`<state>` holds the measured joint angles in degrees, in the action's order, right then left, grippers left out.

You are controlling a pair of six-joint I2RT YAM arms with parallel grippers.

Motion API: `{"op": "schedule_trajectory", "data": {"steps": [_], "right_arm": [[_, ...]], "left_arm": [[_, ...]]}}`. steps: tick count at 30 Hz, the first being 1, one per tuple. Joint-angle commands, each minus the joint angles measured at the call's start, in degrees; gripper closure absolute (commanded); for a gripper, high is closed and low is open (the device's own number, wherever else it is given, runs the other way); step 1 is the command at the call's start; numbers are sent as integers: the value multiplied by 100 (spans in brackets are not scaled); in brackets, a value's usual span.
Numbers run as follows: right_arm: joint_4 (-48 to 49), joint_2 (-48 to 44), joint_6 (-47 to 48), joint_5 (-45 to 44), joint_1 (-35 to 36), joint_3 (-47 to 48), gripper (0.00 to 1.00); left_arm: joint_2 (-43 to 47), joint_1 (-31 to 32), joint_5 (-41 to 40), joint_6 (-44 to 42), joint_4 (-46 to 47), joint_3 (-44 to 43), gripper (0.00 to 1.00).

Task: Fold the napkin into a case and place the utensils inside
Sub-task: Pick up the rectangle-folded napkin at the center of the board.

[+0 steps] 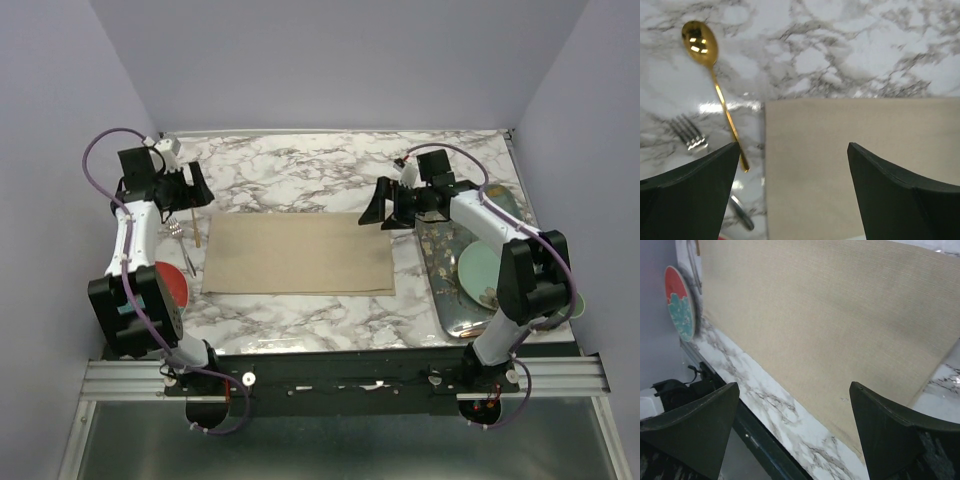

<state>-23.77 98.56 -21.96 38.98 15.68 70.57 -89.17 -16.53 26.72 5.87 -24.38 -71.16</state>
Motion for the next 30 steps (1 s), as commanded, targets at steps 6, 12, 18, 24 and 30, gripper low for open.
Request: {"op": "schedule_trajectory", "data": {"steps": [6,12,18,24,30], "right_arm": [[-1261,-118,798,-1007,-13,45,0],[-1402,49,930,-1182,-13,71,0],[-1622,224,1062,-1253,-12,124,0],[-1701,251,1149,-1261,-12,159,0],[-1754,330,1176,-1279,-21,238,0]], "left_arm": [[374,62,-1370,-2063,-1517,1226,41],[-30,247,-1582,-2090,-1254,1359,50],[-434,563,-1925,-1976,-937,1298,49],[-786,791,-2083,-1896,-770,1200,48],[-918,1056,-2391,-1976,-603,1376,48]]}}
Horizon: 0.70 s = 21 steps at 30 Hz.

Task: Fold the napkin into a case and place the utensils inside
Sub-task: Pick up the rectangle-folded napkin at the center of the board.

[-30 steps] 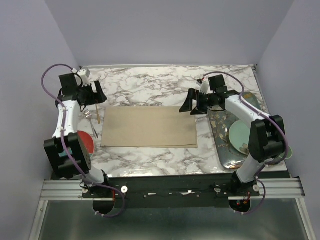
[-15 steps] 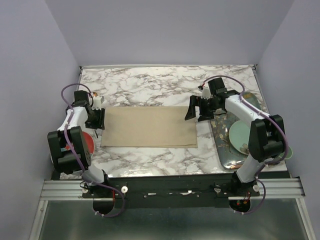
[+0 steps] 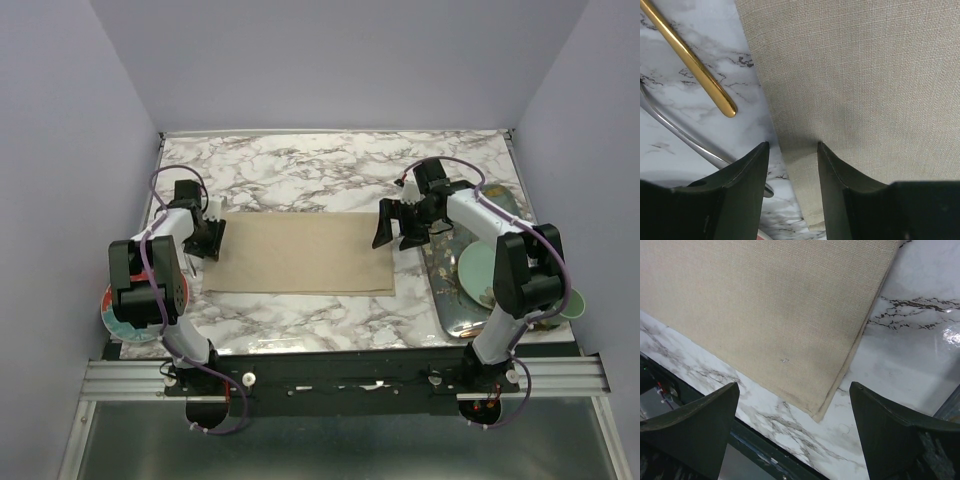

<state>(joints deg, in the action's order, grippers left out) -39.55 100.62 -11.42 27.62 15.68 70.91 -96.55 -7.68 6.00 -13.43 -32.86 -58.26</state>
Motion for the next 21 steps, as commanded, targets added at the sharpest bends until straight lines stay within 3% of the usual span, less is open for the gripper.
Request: {"op": "schedule_trajectory", "data": {"steps": [1,7,13,17,21], "right_arm": [[-185,125,105,-116,-30,212,0],[-255,151,114,50,-74,247,0],[-308,160,96,191,-127,247,0],[-316,151,79,253,-136,256,0],[-360,116,140,376,-144,265,1]], "left_arm": [[-223,171,-275,-37,210,52,48],[-619,144,312,33,-176,-211,56],[-874,-49,621,183,-458,-536,75],[-883,-181,736,227,-607,-722,100],[-375,-190,543,87,-791,-888,100]]}}
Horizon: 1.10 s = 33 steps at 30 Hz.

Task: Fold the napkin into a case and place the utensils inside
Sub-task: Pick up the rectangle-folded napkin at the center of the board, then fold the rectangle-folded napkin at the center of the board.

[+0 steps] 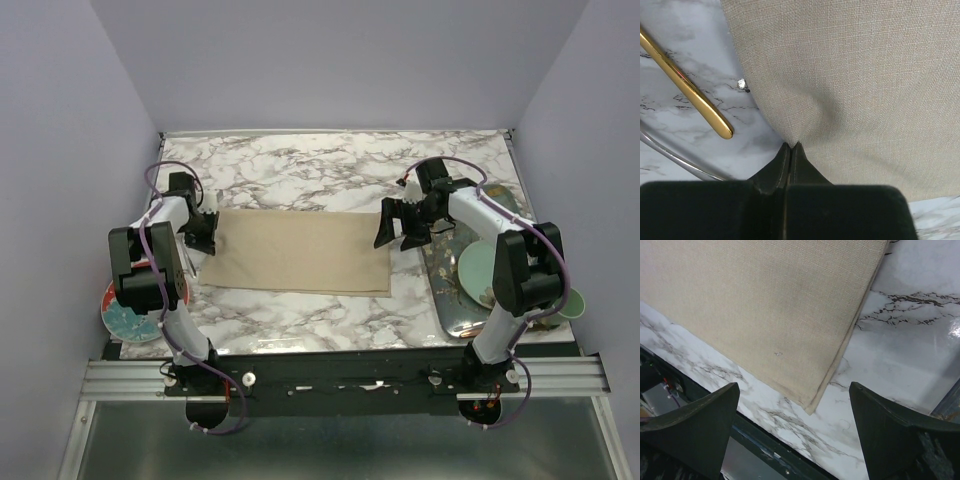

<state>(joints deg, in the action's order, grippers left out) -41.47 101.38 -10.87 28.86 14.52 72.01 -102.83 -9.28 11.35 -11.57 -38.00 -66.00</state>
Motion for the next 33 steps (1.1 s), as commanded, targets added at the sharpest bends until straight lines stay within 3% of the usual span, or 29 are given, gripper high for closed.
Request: {"op": "schedule_trajectory", "data": {"steps": [1,4,10,23,33], "right_arm": [[-159,13,85,278,-29,138,1],[-159,-66,94,409,-20,50,2],[-177,-110,77,278,-20,-38,2],[-625,-303,349,216,-142,243,0],[-853,-532,410,296,-319,358,0]], "left_arm": [[367,-30,-19,-134,-339,-228,100],[728,127,-36,-231,-682,-483,100],[975,1154,50,172,-981,-686,100],[-114,3343,1835,1938,-578,-1688,100],[-932,4153,2573,3099,335,-2163,100]]}}
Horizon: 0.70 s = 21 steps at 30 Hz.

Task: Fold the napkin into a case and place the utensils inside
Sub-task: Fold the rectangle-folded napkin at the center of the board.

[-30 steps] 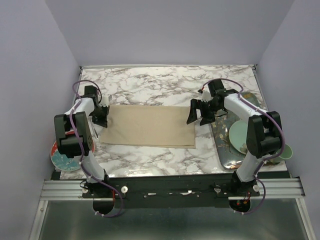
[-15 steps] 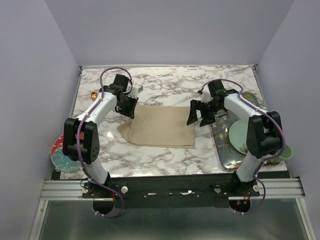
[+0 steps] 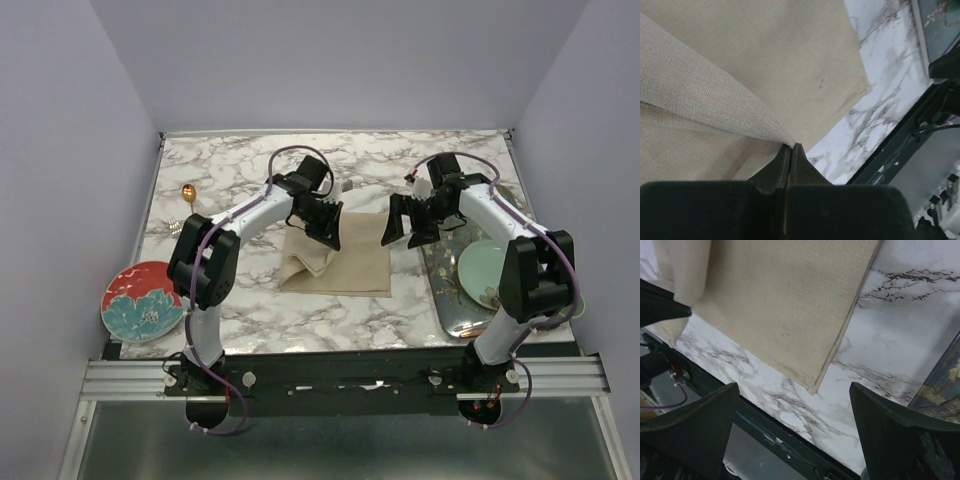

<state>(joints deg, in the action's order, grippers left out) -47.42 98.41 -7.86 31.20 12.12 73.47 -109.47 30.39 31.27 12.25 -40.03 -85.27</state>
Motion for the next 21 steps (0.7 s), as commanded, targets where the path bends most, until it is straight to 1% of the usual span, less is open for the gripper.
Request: {"op": "schedule_trajectory", "data": {"steps": [1,11,16,17,19,20,21], "right_arm": [[-268,-252,118,44,-104,229,0],[-330,-314,135,-17,-236,282,0],[-303,-287,127,0,-245,290,0],[-303,-287,135,44,-245,282,0],[-303,-287,162,62,-254,282,0],[-303,-279,170,53,-245,273,0],[-294,-296,214,44,-245,264,0]], "left_arm": [[-311,221,617,926,645,-235,100],[-769,529,864,1991,1752,-297,100],[-839,661,785,2158,2297,-218,93],[-830,670,793,2185,2342,-200,82],[-743,617,828,2063,2272,-130,66],[-638,574,837,1992,2246,-34,51],[-324,530,820,1922,2228,106,44]]}}
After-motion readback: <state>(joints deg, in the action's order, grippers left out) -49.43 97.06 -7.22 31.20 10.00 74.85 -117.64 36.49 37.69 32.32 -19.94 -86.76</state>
